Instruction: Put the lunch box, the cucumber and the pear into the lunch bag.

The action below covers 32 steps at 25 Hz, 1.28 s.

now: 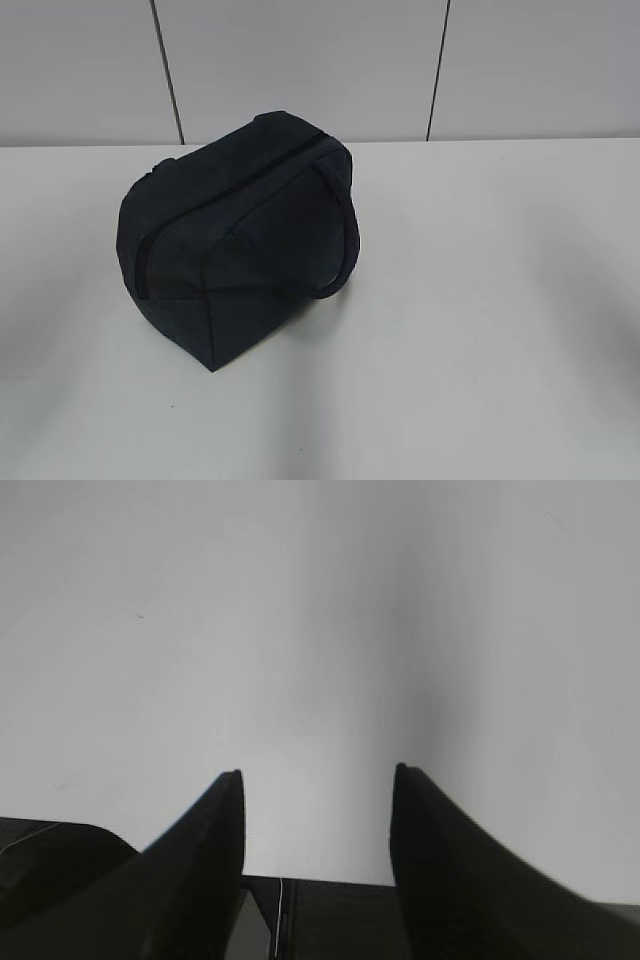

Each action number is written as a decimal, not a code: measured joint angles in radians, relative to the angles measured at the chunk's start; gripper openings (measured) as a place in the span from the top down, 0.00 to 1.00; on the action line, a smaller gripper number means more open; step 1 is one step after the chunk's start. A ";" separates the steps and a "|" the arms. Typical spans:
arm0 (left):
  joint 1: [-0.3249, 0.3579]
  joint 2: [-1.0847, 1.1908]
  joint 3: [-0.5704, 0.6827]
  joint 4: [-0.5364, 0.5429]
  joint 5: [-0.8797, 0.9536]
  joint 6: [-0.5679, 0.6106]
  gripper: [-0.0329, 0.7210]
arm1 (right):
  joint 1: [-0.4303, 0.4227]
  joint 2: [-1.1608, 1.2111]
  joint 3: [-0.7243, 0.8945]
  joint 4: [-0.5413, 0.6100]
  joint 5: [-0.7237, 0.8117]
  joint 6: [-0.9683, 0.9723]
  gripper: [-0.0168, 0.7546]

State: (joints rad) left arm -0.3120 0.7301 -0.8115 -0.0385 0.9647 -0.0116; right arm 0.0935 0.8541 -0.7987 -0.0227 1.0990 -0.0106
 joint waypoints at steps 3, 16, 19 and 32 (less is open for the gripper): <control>0.000 -0.148 0.092 0.032 0.034 -0.010 0.57 | 0.000 -0.152 0.078 -0.023 0.012 0.033 0.49; 0.000 -0.570 0.289 0.069 0.128 -0.010 0.60 | 0.001 -0.638 0.260 -0.036 0.125 -0.036 0.49; 0.000 -0.620 0.289 0.071 0.128 -0.011 0.60 | 0.001 -0.722 0.269 -0.032 0.109 -0.071 0.49; 0.000 -0.748 0.289 0.072 0.137 -0.011 0.63 | 0.001 -0.872 0.298 -0.018 0.062 -0.086 0.49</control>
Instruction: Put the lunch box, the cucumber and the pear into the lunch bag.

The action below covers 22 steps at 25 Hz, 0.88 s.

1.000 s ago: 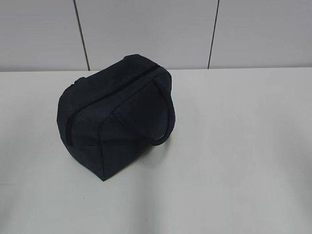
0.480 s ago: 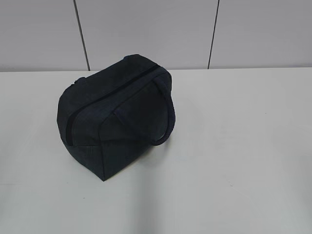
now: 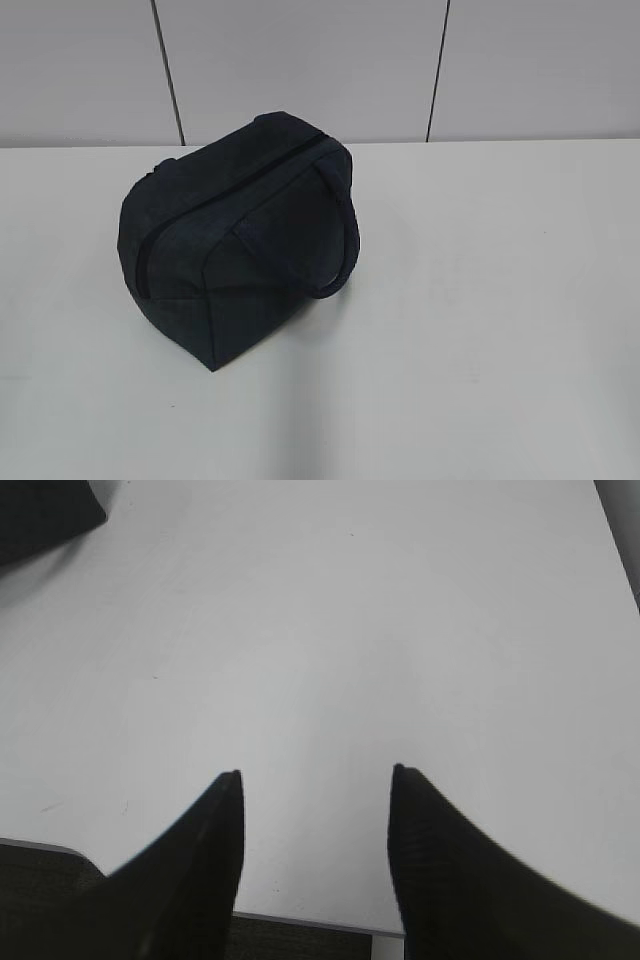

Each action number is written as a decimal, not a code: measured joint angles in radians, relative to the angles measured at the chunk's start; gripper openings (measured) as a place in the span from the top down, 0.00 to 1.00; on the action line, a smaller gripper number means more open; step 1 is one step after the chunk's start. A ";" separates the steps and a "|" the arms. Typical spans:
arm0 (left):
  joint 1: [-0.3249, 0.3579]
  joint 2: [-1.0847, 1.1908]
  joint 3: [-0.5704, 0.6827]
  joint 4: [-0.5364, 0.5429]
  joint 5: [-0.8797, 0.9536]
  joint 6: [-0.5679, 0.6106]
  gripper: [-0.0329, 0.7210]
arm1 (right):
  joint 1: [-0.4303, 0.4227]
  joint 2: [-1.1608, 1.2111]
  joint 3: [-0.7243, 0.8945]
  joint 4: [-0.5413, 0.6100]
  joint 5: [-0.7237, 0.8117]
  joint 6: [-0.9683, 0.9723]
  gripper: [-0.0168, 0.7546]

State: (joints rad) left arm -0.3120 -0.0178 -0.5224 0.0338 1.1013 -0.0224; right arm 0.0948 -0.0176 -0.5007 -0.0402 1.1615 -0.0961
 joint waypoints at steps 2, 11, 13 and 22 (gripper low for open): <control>0.000 0.000 0.000 0.000 0.000 0.000 0.63 | 0.000 0.000 0.000 0.000 0.000 0.000 0.49; 0.000 0.000 0.000 0.000 0.000 0.000 0.63 | 0.000 0.000 0.000 0.000 0.000 0.000 0.49; 0.005 0.000 0.000 0.000 0.001 0.000 0.63 | 0.000 0.000 0.000 0.000 -0.002 0.000 0.49; 0.334 -0.002 0.000 -0.001 0.003 0.000 0.63 | -0.083 0.000 0.000 0.000 -0.002 0.000 0.49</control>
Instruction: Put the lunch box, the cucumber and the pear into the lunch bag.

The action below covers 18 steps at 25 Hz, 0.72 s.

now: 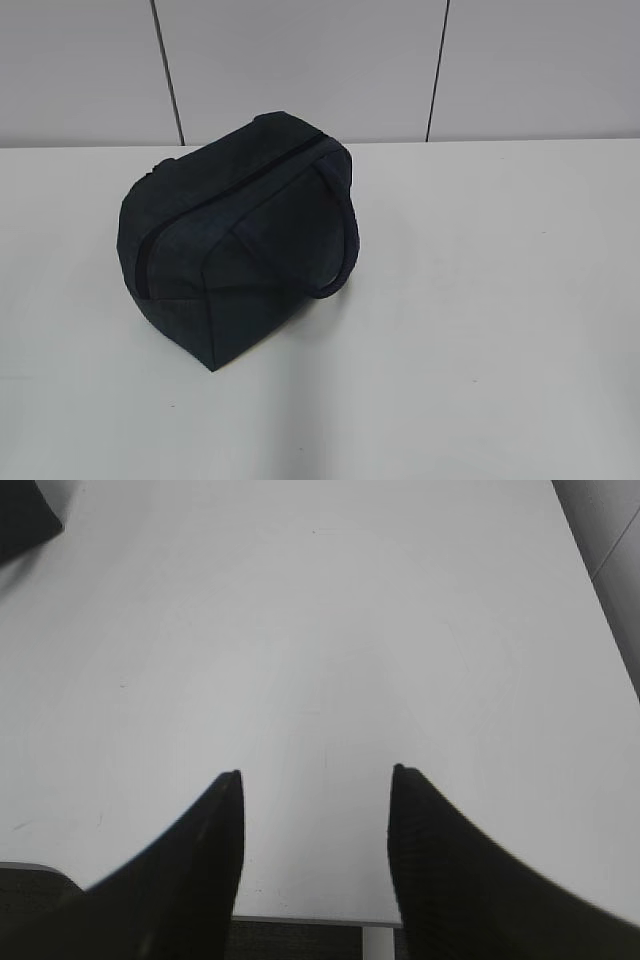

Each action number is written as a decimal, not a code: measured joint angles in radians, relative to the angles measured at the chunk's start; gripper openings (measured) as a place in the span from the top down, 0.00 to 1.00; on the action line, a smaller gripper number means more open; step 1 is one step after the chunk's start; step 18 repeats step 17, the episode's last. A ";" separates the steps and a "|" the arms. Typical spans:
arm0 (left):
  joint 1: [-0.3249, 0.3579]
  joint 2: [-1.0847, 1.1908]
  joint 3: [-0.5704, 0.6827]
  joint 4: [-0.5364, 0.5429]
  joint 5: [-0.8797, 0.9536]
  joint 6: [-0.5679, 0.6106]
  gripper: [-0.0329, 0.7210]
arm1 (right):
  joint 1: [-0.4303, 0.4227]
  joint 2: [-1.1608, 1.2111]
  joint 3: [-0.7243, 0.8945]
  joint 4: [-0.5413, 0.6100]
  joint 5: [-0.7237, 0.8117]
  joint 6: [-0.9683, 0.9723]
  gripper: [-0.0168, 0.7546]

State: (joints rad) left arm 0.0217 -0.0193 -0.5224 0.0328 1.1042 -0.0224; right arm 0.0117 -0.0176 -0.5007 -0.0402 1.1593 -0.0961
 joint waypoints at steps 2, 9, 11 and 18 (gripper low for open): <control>0.013 0.000 0.000 0.000 0.000 -0.001 0.64 | 0.000 0.000 0.000 0.000 0.000 0.000 0.49; -0.019 0.000 0.000 0.000 0.000 -0.002 0.64 | -0.001 0.000 0.000 0.000 -0.002 0.000 0.49; -0.019 0.000 0.000 0.000 0.000 -0.002 0.64 | -0.001 0.000 0.000 0.000 -0.002 0.000 0.49; -0.019 0.000 0.000 0.000 0.000 -0.003 0.64 | -0.001 0.000 0.000 0.000 -0.002 0.000 0.49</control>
